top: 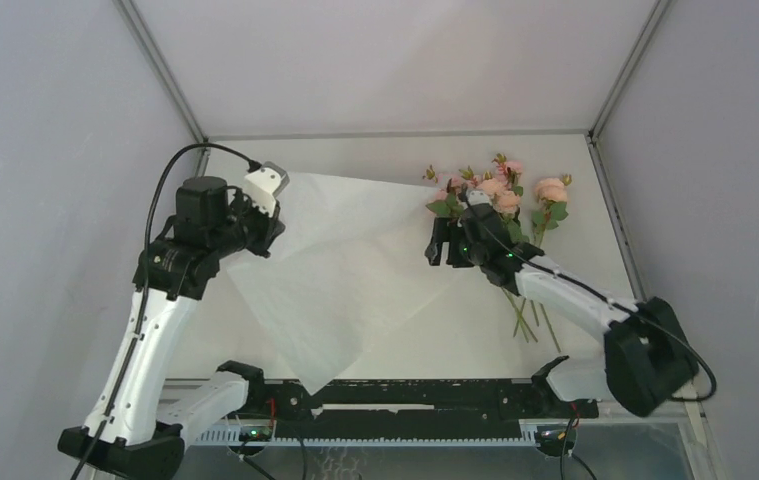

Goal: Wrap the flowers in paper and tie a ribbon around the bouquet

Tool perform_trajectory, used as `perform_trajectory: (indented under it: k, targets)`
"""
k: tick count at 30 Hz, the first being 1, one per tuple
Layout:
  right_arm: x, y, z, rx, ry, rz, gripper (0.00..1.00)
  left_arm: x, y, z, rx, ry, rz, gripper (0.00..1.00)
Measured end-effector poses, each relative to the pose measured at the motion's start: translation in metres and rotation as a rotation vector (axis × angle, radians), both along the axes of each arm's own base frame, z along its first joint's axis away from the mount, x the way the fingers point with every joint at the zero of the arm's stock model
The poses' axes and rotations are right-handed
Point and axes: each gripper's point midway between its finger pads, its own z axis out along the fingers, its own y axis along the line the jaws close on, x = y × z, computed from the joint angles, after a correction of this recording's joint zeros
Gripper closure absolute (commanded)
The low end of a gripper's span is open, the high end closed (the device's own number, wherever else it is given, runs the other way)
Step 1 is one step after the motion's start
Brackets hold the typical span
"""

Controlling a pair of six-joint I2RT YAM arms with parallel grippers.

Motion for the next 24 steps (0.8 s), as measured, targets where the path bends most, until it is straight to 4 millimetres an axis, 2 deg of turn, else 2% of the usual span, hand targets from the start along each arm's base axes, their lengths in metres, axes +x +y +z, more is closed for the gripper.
perform_trajectory:
  k: [3, 6, 9, 13, 19, 24]
  targets:
    - [0.005, 0.014, -0.035, -0.037, 0.083, 0.023, 0.16, 0.007, 0.006, -0.015, -0.048, 0.026, 0.034, 1.0]
    - [0.005, 0.021, -0.072, -0.077, 0.179, 0.031, 0.19, 0.013, 0.021, -0.034, -0.095, 0.075, 0.102, 1.0]
    - [0.006, 0.024, -0.1, -0.114, 0.257, 0.021, 0.2, 0.019, 0.04, -0.051, -0.166, 0.132, 0.198, 1.0]
    - [0.026, 0.032, -0.097, -0.1, 0.246, -0.01, 0.22, 0.031, 0.063, -0.064, -0.268, 0.186, 0.302, 1.0]
    - [0.03, 0.023, -0.101, -0.089, 0.272, -0.07, 0.22, 0.048, 0.098, -0.089, -0.447, 0.269, 0.439, 1.0]
    - [0.024, 0.014, -0.098, -0.062, 0.306, -0.081, 0.21, 0.055, 0.115, -0.101, -0.552, 0.315, 0.505, 1.0]
